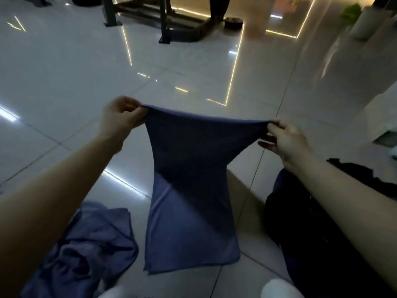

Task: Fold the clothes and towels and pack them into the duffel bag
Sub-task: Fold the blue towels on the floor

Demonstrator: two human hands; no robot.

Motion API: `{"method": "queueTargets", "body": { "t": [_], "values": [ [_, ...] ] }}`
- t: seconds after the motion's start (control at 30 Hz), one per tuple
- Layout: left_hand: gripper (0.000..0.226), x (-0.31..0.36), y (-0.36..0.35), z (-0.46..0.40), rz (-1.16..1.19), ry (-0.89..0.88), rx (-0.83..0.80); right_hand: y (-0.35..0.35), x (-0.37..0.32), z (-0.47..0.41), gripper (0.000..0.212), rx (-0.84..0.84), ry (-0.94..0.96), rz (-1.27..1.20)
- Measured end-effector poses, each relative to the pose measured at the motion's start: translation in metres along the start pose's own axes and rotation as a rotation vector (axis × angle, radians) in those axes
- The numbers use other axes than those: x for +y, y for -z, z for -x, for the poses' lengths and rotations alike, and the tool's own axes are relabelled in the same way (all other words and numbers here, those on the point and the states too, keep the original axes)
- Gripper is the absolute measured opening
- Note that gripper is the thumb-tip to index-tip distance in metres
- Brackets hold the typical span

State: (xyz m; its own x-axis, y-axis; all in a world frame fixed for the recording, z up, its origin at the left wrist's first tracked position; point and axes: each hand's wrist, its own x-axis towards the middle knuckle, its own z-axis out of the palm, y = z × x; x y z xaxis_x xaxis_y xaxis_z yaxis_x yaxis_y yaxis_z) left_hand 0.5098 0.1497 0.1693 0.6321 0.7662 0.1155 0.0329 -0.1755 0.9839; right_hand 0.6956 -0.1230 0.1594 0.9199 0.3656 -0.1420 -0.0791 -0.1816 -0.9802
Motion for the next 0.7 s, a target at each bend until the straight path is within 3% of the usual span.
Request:
{"method": "queueTargets", "body": {
  "t": [0.17,0.27,0.37,0.43,0.53,0.7],
  "values": [
    [0.014,-0.099,0.025,0.06,-0.297,0.13,-0.223,0.004,0.099,0.016,0.012,-0.067,-0.197,0.2],
    [0.023,-0.16,0.033,0.092,-0.529,0.162,-0.41,0.002,0.157,0.025,0.016,-0.169,-0.26,0.361],
    [0.04,-0.22,0.039,0.133,-0.788,0.058,-0.489,0.0,0.218,0.045,0.025,-0.317,-0.366,0.535],
    [0.025,-0.248,0.042,0.158,-0.953,-0.049,-0.569,-0.005,0.253,0.061,0.025,-0.332,-0.454,0.506],
    [0.007,-0.267,0.041,0.172,-1.107,-0.124,-0.576,-0.017,0.272,0.076,0.024,-0.259,-0.605,0.373],
    [0.01,-0.272,0.034,0.17,-1.107,-0.086,-0.477,-0.021,0.277,0.074,0.023,-0.327,-0.603,0.431]
  ]
}}
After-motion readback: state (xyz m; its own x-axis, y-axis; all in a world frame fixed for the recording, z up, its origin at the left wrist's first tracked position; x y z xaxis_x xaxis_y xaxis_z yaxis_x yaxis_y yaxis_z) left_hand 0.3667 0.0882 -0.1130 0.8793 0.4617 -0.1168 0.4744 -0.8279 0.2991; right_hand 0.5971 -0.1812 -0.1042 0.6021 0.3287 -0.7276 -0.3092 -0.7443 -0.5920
